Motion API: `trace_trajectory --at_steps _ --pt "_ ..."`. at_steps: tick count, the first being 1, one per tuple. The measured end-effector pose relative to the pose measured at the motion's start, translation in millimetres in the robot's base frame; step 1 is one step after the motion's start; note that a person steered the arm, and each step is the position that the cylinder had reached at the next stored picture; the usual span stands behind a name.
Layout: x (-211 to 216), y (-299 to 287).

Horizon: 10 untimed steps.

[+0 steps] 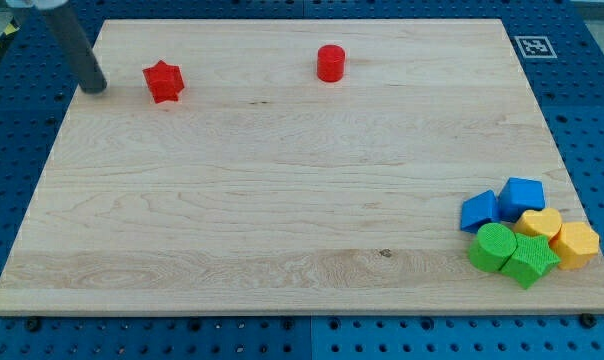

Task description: Slide the red star towards the center

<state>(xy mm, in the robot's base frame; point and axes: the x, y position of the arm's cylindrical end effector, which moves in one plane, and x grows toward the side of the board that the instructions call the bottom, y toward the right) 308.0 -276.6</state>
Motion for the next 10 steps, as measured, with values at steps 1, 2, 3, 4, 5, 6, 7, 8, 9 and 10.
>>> trace_trajectory --at_steps 1,2,3,4,5,6,7,8,9,10 --pt "-38 15" --pt "-38 16" --pt "-36 20" --pt "-27 39" --pt "-16 65" --pt "-3 90" --pt "4 93" --pt "5 93" --pt "19 93" --pt "47 91"
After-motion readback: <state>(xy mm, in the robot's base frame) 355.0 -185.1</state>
